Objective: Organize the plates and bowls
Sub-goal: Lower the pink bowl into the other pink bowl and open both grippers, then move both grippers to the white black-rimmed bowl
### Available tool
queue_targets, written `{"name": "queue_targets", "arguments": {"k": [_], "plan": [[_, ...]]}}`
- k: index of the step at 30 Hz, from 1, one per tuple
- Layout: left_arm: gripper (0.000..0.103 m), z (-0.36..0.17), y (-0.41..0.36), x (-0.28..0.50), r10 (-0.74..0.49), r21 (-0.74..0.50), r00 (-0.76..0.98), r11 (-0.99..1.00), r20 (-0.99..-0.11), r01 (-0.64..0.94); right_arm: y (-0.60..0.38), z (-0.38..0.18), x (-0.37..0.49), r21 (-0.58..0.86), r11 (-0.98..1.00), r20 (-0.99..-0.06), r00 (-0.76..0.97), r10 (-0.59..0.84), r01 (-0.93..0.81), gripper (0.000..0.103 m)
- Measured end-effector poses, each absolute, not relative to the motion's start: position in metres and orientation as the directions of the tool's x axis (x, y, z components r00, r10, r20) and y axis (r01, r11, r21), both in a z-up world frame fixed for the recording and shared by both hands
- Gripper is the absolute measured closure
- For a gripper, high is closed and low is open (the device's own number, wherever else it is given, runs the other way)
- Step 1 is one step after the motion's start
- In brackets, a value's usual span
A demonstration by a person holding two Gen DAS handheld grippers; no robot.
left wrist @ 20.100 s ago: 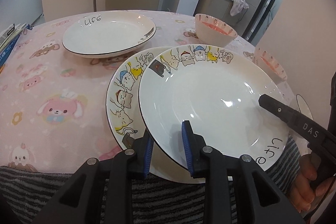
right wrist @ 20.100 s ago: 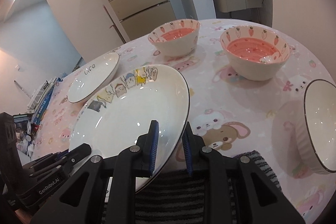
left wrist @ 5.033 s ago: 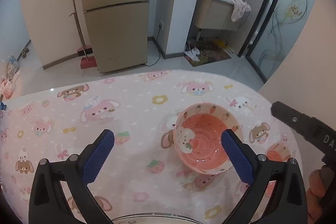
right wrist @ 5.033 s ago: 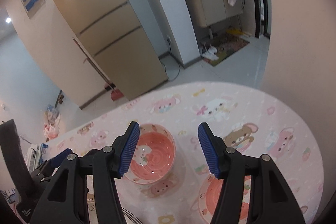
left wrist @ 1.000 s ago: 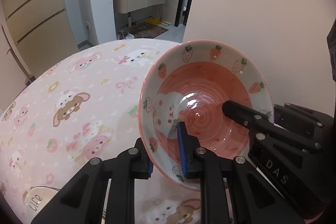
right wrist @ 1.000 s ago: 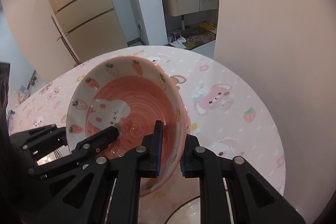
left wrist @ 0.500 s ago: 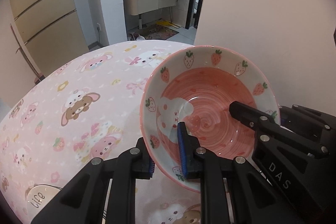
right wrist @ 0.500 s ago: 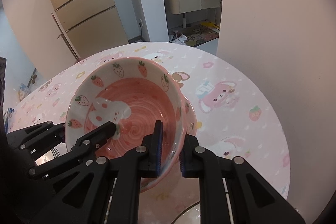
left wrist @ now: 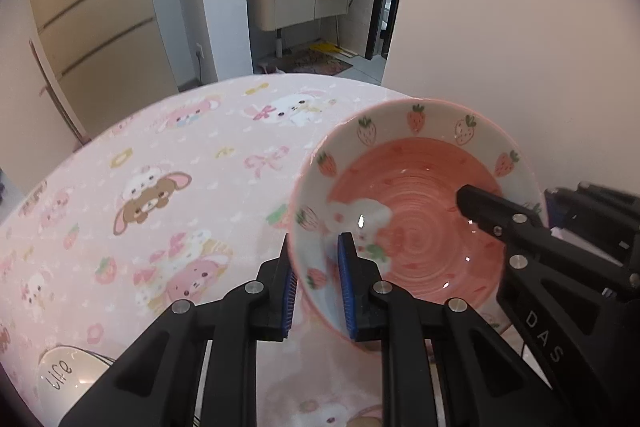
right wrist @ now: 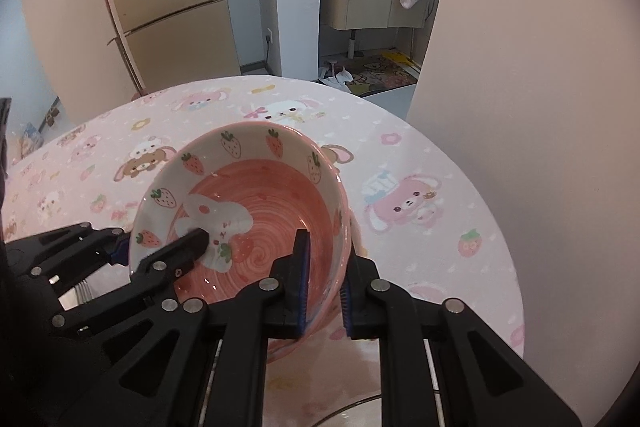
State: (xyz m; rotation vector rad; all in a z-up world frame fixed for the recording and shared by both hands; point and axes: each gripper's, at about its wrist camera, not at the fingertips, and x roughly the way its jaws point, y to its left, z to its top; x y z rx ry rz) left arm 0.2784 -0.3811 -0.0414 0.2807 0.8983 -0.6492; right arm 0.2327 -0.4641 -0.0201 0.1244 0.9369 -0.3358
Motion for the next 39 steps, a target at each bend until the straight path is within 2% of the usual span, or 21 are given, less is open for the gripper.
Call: {"name": "queue_targets", "arguments": {"k": [9,20,27,33,34,36,37,38,39], "plan": [[0.083,-0.044,-0.383,0.279,-0.413,-0.035,0.455,0.769,-0.789,0.638,-0.467,-0.024,0.237,-0.067,0.945,-0.816,0.527,-0.237,0.322,0.089],[0.083,-0.042,-0.375,0.291,-0.465,-0.157,0.363,0.763,-0.808,0.627,-0.496,-0.025,0.230,0.080,0.938,-0.830,0.543,-0.125,0.338,0.089],[0.083,-0.007,-0.360,0.283,-0.517,-0.172,0.409,0.753,-0.752,0.635,-0.506,-0.010,0.214,0.118,0.930,-0.807,0.579,-0.115,0.349,0.089],[0.083,0.035,-0.347,0.263,-0.558,-0.162,0.463,0.741,-0.689,0.652,-0.502,0.022,0.188,0.146,0.938,-0.752,0.652,-0.102,0.315,0.089],[0.078,0.040,-0.346,0.260,-0.565,-0.161,0.467,0.737,-0.681,0.656,-0.502,0.027,0.183,0.147,0.940,-0.742,0.663,-0.102,0.309,0.089],[0.050,0.053,-0.344,0.249,-0.582,-0.151,0.475,0.723,-0.660,0.674,-0.502,0.035,0.173,0.141,0.943,-0.727,0.678,-0.106,0.300,0.089],[0.028,0.059,-0.343,0.244,-0.597,-0.148,0.479,0.711,-0.644,0.687,-0.502,0.038,0.167,0.138,0.944,-0.721,0.684,-0.111,0.299,0.089],[0.022,0.065,-0.342,0.237,-0.617,-0.143,0.490,0.699,-0.616,0.700,-0.502,0.042,0.161,0.135,0.945,-0.716,0.689,-0.115,0.298,0.089],[0.022,0.071,-0.341,0.229,-0.627,-0.131,0.506,0.695,-0.593,0.707,-0.503,0.045,0.155,0.137,0.945,-0.710,0.695,-0.114,0.295,0.089]]}}
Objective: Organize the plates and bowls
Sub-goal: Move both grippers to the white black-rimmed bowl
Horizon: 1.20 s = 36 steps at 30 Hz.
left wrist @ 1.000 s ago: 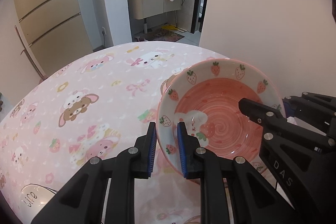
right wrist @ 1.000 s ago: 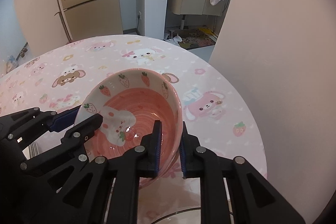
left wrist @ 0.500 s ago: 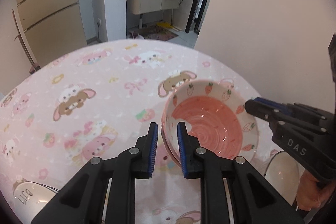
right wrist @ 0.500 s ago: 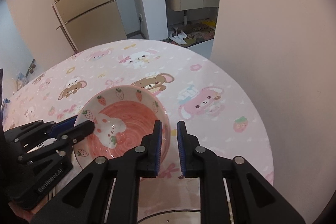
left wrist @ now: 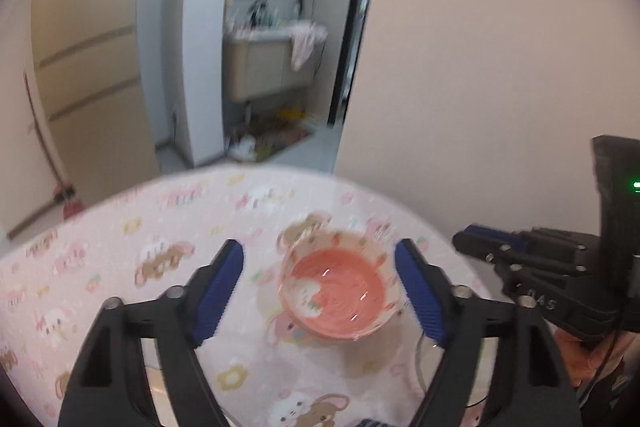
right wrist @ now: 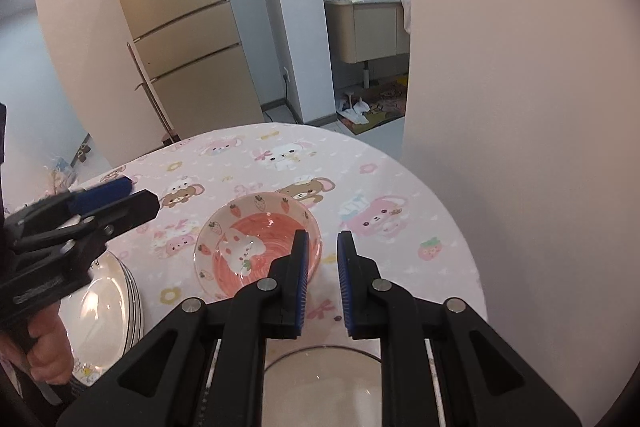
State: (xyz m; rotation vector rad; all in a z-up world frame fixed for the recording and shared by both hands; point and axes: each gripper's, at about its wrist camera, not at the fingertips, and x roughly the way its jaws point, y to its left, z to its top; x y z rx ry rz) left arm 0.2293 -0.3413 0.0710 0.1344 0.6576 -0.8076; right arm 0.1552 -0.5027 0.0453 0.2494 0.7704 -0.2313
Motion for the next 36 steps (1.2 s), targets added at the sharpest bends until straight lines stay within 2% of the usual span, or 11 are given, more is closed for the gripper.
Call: {"name": "queue_targets", "arguments": {"k": [2,6,8,11,12,14,17,20,22,29,36], "plan": [[0.017,0.081,-0.344,0.214,-0.630,-0.094,0.526,0.687,-0.571,0.720,-0.505,0.054,0.144,0.159,0.944,-0.692,0.715,-0.101,0.287,0.089],[0.016,0.100,-0.344,0.188,-0.650,-0.093,0.553,0.687,-0.521,0.721,-0.507,0.071,0.121,0.197,0.944,-0.646,0.760,-0.078,0.264,0.083],[0.011,0.108,-0.347,0.179,-0.637,-0.066,0.587,0.704,-0.499,0.707,-0.508,0.079,0.110,0.203,0.944,-0.621,0.780,-0.082,0.261,0.068],[0.004,0.125,-0.353,0.161,-0.596,0.021,0.656,0.733,-0.462,0.680,-0.507,0.088,0.093,0.195,0.952,-0.577,0.812,-0.081,0.234,0.055],[0.000,0.130,-0.351,0.153,-0.593,0.035,0.679,0.741,-0.434,0.670,-0.508,0.089,0.087,0.195,0.955,-0.563,0.823,-0.077,0.222,0.055],[0.000,0.135,-0.349,0.142,-0.605,0.041,0.684,0.736,-0.409,0.675,-0.509,0.089,0.077,0.205,0.957,-0.551,0.832,-0.063,0.208,0.050],[0.000,0.135,-0.346,0.130,-0.615,0.047,0.662,0.716,-0.428,0.696,-0.515,0.086,0.065,0.232,0.951,-0.547,0.836,-0.045,0.204,0.047],[0.000,0.132,-0.338,0.122,-0.621,0.001,0.667,0.732,-0.411,0.682,-0.520,0.082,0.054,0.233,0.949,-0.545,0.837,-0.054,0.213,0.044],[0.000,0.128,-0.337,0.121,-0.621,-0.025,0.650,0.731,-0.437,0.682,-0.521,0.078,0.049,0.226,0.949,-0.550,0.833,-0.061,0.219,0.040],[0.000,0.101,-0.345,0.116,-0.577,0.022,0.647,0.738,-0.498,0.674,-0.528,0.055,0.039,0.213,0.949,-0.597,0.800,-0.060,0.231,0.040],[0.000,0.055,-0.368,0.125,-0.553,0.008,0.566,0.711,-0.611,0.703,-0.540,0.020,0.044,0.255,0.931,-0.676,0.737,-0.020,0.260,0.040]]}}
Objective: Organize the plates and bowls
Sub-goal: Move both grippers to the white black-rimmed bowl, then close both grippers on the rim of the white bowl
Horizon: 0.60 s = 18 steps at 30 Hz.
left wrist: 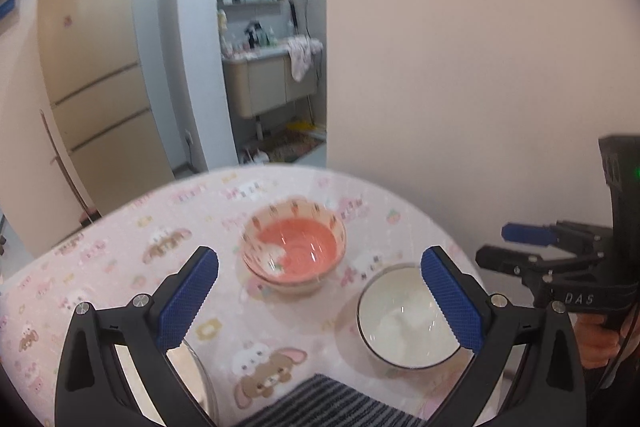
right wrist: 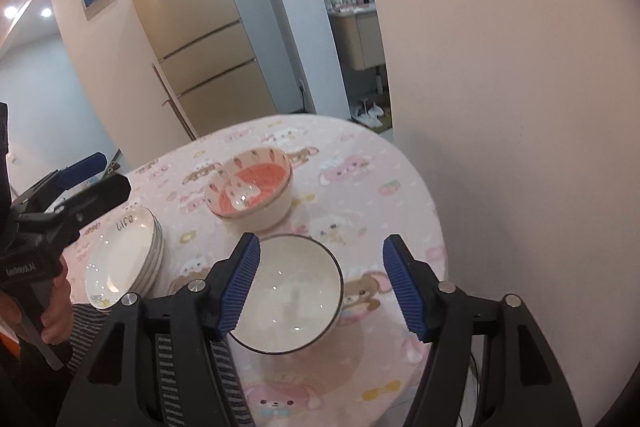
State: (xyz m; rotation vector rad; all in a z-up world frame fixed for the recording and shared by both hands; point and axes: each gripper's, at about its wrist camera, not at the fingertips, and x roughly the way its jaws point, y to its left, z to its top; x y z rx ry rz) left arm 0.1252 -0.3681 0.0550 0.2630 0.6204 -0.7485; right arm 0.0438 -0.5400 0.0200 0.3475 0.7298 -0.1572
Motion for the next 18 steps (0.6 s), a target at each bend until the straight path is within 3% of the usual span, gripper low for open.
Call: {"name": "queue_targets", "arguments": {"k": [6,8,13,18], "plan": [[0.000,0.005,-0.391,0.141,-0.525,-0.017,0.452,0.665,-0.721,0.746,-0.542,-0.010,0.053,0.269,0.919,-0.727,0.687,-0.002,0.288,0.041],[0.000,-0.013,-0.398,0.149,-0.487,-0.006,0.428,0.665,-0.761,0.746,-0.540,-0.018,0.056,0.254,0.923,-0.741,0.671,-0.007,0.290,0.047],[0.002,-0.042,-0.402,0.160,-0.492,-0.085,0.333,0.651,-0.804,0.754,-0.543,-0.036,0.063,0.273,0.916,-0.766,0.642,0.021,0.295,0.054],[0.017,-0.052,-0.406,0.156,-0.488,-0.076,0.320,0.632,-0.812,0.771,-0.545,-0.052,0.068,0.284,0.911,-0.787,0.615,0.045,0.298,0.060]]}}
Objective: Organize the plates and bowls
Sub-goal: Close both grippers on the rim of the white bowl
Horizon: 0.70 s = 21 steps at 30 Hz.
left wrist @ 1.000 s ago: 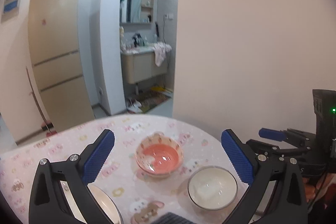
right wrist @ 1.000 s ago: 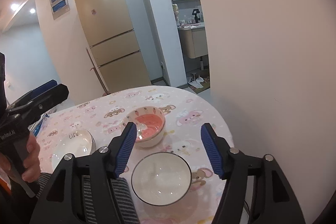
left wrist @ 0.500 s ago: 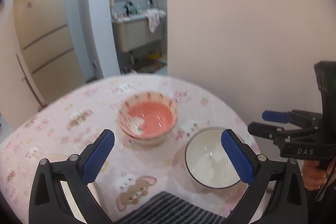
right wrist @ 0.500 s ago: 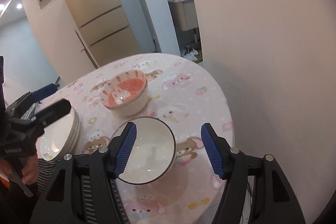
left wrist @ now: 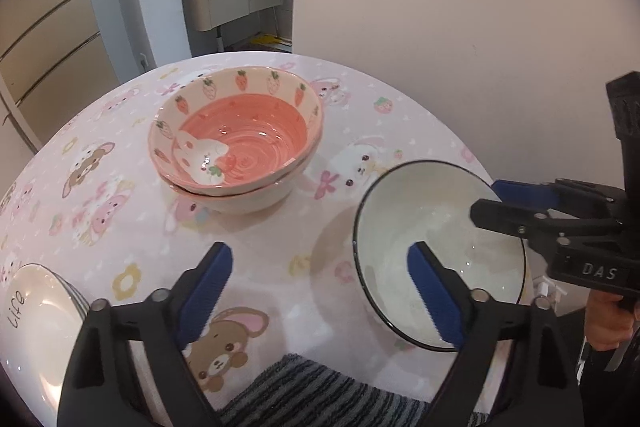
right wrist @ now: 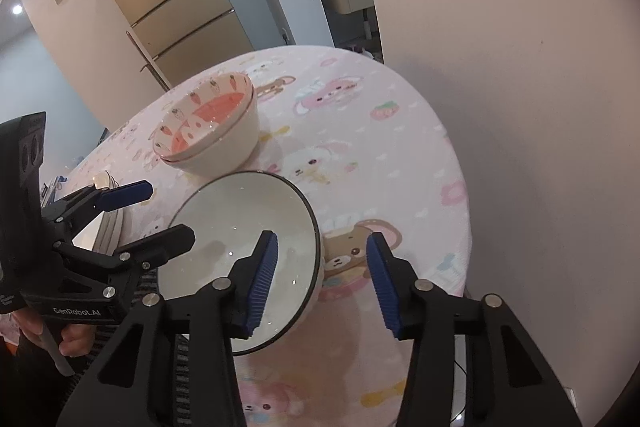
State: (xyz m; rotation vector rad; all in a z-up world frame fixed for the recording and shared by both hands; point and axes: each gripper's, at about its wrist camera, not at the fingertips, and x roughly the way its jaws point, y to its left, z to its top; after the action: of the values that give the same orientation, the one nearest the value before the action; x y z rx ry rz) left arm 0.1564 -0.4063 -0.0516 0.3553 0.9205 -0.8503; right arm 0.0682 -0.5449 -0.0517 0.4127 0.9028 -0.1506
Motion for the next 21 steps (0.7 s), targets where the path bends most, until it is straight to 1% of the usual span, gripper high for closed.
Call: {"name": "queue_targets", "arguments": {"k": [1,2,3,5,7,9,11,12,17,21], "plan": [[0.019,-0.052,-0.408,0.157,-0.489,-0.080,0.313,0.629,-0.814,0.773,-0.544,-0.054,0.069,0.286,0.912,-0.790,0.611,0.052,0.293,0.064],[0.026,-0.053,-0.409,0.156,-0.491,-0.087,0.306,0.627,-0.816,0.774,-0.544,-0.056,0.070,0.290,0.913,-0.791,0.608,0.060,0.287,0.066],[0.036,-0.054,-0.410,0.155,-0.501,-0.097,0.306,0.629,-0.809,0.772,-0.543,-0.058,0.071,0.295,0.914,-0.791,0.607,0.070,0.279,0.067],[0.049,-0.054,-0.411,0.154,-0.514,-0.102,0.322,0.636,-0.795,0.765,-0.542,-0.060,0.074,0.308,0.914,-0.789,0.608,0.089,0.265,0.072],[0.052,-0.056,-0.412,0.154,-0.523,-0.130,0.286,0.623,-0.803,0.772,-0.542,-0.062,0.077,0.314,0.913,-0.787,0.609,0.096,0.262,0.075],[0.060,-0.059,-0.413,0.154,-0.517,-0.128,0.289,0.629,-0.806,0.767,-0.540,-0.063,0.079,0.319,0.913,-0.787,0.608,0.105,0.255,0.080],[0.062,-0.063,-0.416,0.154,-0.507,-0.123,0.282,0.626,-0.814,0.770,-0.538,-0.065,0.080,0.310,0.916,-0.793,0.601,0.101,0.255,0.082],[0.066,-0.067,-0.418,0.153,-0.503,-0.124,0.272,0.621,-0.820,0.774,-0.537,-0.066,0.080,0.303,0.918,-0.796,0.598,0.097,0.255,0.082],[0.066,-0.076,-0.424,0.150,-0.504,-0.166,0.197,0.587,-0.841,0.793,-0.537,-0.074,0.078,0.329,0.909,-0.795,0.595,0.120,0.256,0.085],[0.066,-0.082,-0.423,0.151,-0.511,-0.204,0.151,0.573,-0.846,0.793,-0.532,-0.073,0.073,0.301,0.921,-0.790,0.605,0.095,0.249,0.085]]}}
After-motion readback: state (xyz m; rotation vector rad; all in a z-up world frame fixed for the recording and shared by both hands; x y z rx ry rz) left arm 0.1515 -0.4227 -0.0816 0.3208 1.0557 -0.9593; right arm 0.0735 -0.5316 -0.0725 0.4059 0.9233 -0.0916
